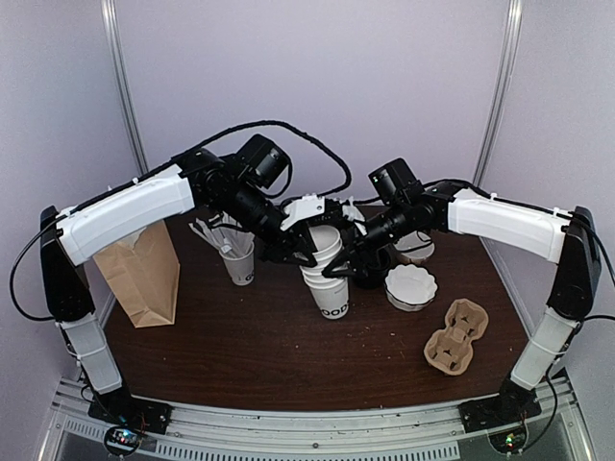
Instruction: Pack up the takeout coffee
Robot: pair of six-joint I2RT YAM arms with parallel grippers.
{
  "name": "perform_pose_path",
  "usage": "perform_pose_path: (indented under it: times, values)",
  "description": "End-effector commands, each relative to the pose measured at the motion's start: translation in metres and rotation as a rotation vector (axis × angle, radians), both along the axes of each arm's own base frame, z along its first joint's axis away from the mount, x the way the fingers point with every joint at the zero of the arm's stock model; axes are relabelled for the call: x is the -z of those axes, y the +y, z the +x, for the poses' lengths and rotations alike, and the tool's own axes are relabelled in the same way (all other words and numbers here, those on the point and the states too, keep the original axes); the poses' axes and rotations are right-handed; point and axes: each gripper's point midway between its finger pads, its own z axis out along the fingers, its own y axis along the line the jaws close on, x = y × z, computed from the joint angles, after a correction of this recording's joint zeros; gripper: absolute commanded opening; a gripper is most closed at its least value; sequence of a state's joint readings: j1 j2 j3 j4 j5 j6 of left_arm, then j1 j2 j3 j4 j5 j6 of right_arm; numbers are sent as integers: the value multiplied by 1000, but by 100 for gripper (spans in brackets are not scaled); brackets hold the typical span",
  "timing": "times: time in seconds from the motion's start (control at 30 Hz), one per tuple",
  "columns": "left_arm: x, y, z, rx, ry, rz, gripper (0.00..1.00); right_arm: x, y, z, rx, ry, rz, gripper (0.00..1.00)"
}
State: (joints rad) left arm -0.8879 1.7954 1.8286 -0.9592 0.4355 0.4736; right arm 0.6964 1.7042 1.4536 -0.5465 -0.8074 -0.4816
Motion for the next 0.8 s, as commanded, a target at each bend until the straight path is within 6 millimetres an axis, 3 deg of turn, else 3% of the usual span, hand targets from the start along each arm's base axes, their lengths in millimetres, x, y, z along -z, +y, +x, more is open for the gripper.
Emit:
perform_pose_path:
  times: [0.0, 0.27, 0.43, 0.77]
  values:
    - [-4, -6, -1, 19, -31, -16, 19, -21, 0, -4, 4, -38, 38, 77]
    - [-22, -10, -3, 14, -31, -60, 11, -13, -5, -3, 5, -69, 9, 77]
    - [-17, -9, 1, -5, -37, -41, 0, -8, -6, -4, 4, -70, 1, 77]
    - [-44, -7, 16, -90, -113, -91, 0, 29, -4, -6, -10, -24, -15, 74]
